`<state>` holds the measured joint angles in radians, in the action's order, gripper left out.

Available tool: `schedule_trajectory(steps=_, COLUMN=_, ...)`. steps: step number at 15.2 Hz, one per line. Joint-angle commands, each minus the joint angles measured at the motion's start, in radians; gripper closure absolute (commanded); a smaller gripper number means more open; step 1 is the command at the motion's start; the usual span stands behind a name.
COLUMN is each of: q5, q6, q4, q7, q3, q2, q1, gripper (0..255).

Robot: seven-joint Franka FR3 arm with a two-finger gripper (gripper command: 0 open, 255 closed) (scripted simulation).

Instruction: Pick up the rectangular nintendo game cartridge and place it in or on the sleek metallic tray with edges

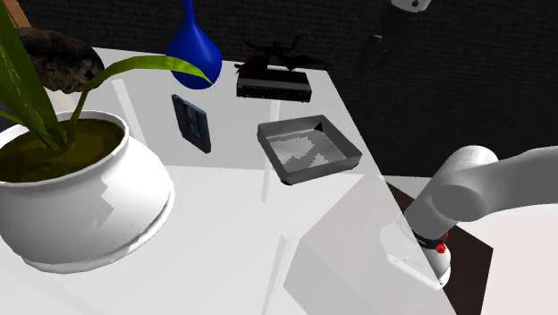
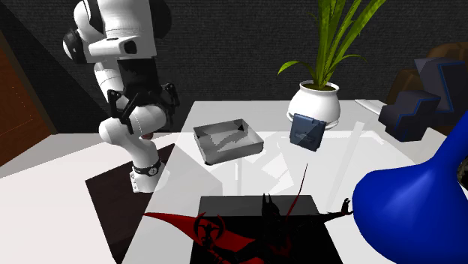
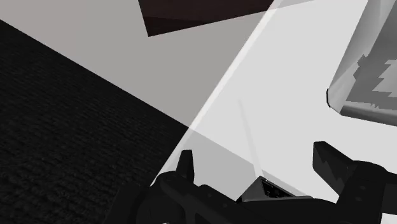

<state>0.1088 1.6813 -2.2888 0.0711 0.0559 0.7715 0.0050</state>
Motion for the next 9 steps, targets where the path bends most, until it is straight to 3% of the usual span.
schedule_trajectory(steps=1, q5=0.0, q6=0.0, q4=0.0, q7=0.0, q3=0.0, q2=0.0, q1=0.0, gripper=0)
schedule_trajectory(steps=9, q5=-0.087, q6=0.017, q4=0.078, q7=0.172, q3=-0.152, q2=-0.144, q1=0.053, gripper=0)
